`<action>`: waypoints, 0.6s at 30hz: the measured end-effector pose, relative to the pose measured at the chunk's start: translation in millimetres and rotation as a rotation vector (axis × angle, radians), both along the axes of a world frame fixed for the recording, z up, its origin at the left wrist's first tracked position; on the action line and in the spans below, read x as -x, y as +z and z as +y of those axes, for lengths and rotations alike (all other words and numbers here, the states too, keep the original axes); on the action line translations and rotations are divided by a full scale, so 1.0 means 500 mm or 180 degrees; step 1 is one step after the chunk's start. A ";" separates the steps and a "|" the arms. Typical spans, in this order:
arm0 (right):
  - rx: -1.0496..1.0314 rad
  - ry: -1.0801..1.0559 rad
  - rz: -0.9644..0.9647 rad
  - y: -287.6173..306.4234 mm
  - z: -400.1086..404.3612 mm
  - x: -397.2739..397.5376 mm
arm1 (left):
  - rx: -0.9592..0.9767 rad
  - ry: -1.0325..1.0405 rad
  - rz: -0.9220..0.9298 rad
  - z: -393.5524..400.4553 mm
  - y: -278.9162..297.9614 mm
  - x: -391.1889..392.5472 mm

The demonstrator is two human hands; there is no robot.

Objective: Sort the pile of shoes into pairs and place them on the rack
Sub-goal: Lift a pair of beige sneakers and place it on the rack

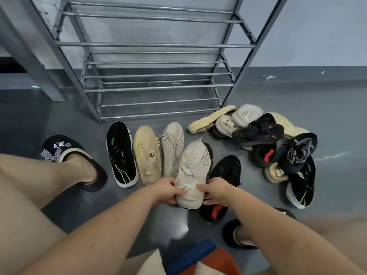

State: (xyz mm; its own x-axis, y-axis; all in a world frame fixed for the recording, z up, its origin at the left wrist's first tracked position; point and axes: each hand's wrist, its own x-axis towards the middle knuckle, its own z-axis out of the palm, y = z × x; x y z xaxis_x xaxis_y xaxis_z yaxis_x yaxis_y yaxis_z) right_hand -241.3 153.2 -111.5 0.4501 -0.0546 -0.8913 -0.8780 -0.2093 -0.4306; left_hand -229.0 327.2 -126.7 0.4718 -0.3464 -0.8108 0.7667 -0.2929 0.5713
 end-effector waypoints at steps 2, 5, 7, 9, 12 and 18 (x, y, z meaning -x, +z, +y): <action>-0.0072 -0.0071 0.0019 -0.006 -0.023 0.000 | 0.0037 0.0026 -0.0087 -0.014 -0.009 0.005; -0.0074 -0.0206 0.0006 -0.015 -0.044 -0.003 | 0.0122 0.0135 -0.0137 -0.033 -0.022 0.010; -0.0034 -0.0331 -0.0012 -0.023 -0.051 -0.007 | 0.0165 0.0207 -0.0155 -0.043 -0.028 0.009; -0.0100 -0.0406 0.0011 -0.030 -0.055 -0.013 | 0.0161 0.0250 -0.0180 -0.048 -0.034 0.000; -0.0344 -0.0461 0.0067 -0.035 -0.052 -0.026 | 0.0066 0.0276 -0.0293 -0.052 -0.038 -0.026; -0.0409 -0.0731 -0.0050 -0.066 -0.047 -0.060 | 0.0171 0.0532 -0.0151 -0.065 -0.053 -0.079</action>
State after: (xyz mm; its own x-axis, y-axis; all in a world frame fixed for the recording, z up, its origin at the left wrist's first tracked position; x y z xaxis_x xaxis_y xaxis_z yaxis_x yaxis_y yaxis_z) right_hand -211.3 129.5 -144.6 0.4529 -0.0437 -0.8905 -0.8891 0.0522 -0.4548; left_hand -189.3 294.7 -153.2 0.5636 -0.3022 -0.7688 0.7741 -0.1317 0.6193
